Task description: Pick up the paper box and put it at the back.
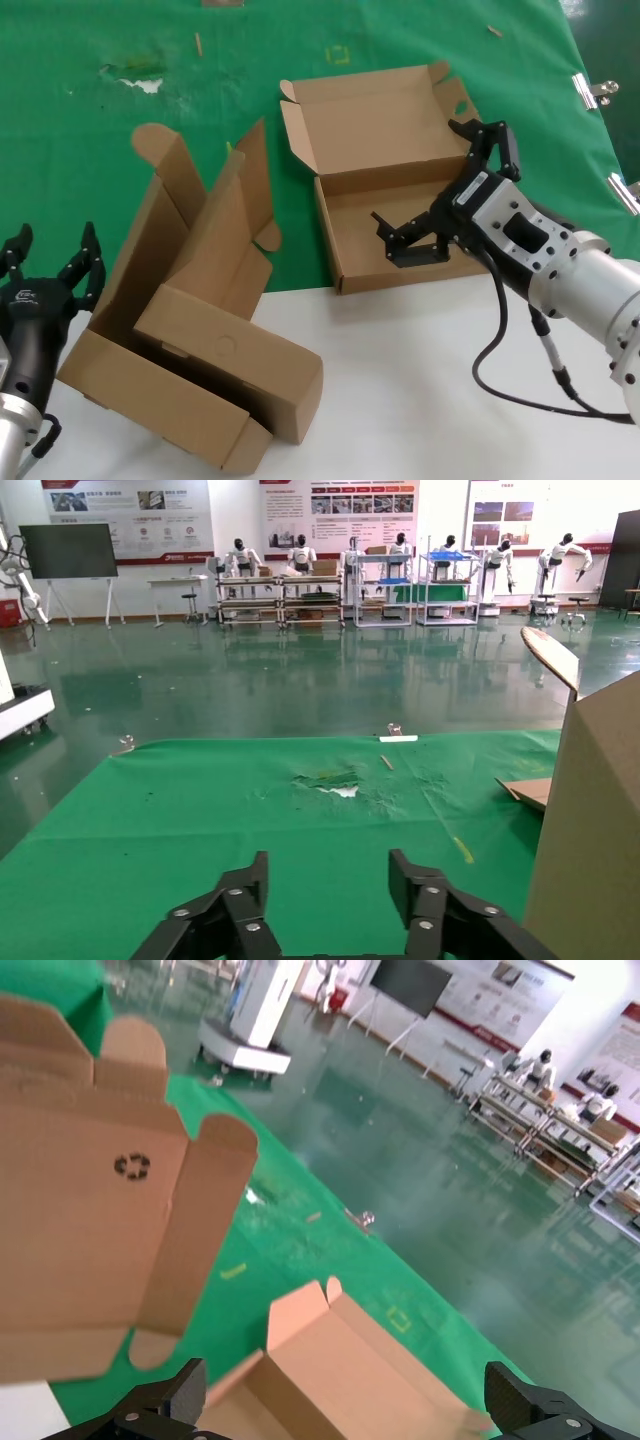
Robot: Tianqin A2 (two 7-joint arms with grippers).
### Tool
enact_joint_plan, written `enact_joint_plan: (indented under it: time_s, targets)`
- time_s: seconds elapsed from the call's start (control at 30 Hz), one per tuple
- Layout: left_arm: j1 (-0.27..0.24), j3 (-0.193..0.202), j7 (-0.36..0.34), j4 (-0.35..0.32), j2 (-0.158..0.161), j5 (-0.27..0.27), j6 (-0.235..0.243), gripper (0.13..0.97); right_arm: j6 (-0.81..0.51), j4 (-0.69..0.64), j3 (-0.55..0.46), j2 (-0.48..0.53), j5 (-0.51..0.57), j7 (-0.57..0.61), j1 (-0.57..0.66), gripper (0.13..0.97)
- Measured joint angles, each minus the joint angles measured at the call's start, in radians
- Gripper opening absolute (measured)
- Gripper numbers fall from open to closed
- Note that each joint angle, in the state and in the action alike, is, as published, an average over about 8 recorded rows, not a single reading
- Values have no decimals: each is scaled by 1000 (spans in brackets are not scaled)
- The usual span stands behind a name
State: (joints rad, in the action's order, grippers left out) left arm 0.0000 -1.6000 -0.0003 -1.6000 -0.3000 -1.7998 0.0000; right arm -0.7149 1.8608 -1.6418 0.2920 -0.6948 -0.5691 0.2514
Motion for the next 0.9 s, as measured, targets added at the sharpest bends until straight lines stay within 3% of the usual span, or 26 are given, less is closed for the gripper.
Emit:
enact_joint_plan:
  time_s: [0.1,0.23,0.5,0.9]
  targets:
    - [0,0,0,0,0,0,0,451,39,-14,2,0,-60,31,-14,966]
    - [0,0,0,0,0,0,0,451,90,-33,5,1,-139,72,-32,966]
    - [0,0,0,0,0,0,0,669,193,-71,11,2,-299,154,-68,966]
    - [0,0,0,0,0,0,0,859,348,-127,20,4,-538,277,-123,966]
